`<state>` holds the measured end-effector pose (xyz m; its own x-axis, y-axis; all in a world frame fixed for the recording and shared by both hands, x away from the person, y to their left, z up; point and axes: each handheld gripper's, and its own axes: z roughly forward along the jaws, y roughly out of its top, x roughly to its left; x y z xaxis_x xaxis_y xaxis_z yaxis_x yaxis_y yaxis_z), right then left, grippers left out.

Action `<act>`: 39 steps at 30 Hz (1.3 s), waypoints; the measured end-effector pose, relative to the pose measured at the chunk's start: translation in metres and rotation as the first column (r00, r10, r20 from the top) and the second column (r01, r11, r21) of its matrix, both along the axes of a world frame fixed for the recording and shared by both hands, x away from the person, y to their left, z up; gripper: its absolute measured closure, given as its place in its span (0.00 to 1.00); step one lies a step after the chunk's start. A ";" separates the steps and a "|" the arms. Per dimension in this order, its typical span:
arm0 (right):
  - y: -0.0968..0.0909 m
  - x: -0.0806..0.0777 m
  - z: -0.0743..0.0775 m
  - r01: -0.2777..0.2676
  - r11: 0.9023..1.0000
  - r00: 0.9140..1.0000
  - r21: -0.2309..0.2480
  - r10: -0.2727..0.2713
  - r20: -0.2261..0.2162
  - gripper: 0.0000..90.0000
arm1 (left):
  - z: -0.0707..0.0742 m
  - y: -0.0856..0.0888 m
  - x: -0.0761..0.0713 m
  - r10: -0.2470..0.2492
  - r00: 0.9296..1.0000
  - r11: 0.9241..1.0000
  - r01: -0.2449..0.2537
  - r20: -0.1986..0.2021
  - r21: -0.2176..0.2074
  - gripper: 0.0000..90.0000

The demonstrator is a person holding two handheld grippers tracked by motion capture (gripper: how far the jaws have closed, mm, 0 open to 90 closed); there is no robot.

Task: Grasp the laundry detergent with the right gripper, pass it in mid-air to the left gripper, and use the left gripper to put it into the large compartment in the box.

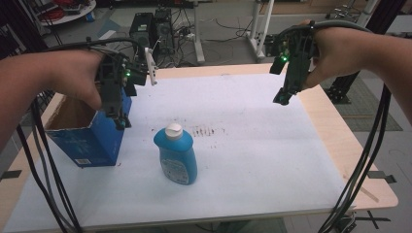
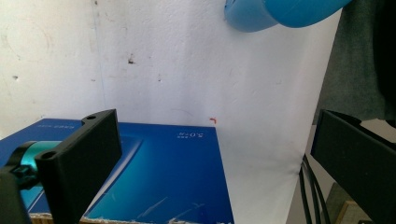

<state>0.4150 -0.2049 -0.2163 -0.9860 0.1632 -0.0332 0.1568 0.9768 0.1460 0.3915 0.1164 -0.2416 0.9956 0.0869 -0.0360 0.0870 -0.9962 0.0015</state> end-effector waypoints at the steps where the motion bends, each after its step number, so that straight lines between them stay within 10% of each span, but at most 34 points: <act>1: -0.001 -0.001 0.000 -0.002 1.000 1.000 0.020 0.002 -0.002 0.03 | 0.000 0.000 0.000 -0.003 1.000 1.000 0.003 0.000 -0.001 0.02; 9: -0.010 -0.012 0.001 0.018 0.986 1.000 0.163 -0.016 -0.017 0.03 | 0.000 0.000 0.001 -0.010 1.000 1.000 0.010 -0.002 -0.006 0.02; 20: -0.024 -0.025 -0.007 0.097 0.935 0.995 0.341 -0.089 -0.040 0.03 | 0.001 0.001 0.000 -0.018 1.000 1.000 0.018 -0.001 -0.009 0.02; 39: 0.004 -0.063 -0.062 0.100 0.884 0.995 0.456 -0.080 -0.062 0.03 | 0.003 0.002 -0.006 -0.020 1.000 1.000 0.020 0.010 -0.016 0.02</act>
<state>0.3519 -0.2013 -0.2784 -0.9653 0.2388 0.1058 0.2560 0.7841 0.5654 0.3860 0.1185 -0.2384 0.9974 0.0668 -0.0278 0.0673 -0.9976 0.0181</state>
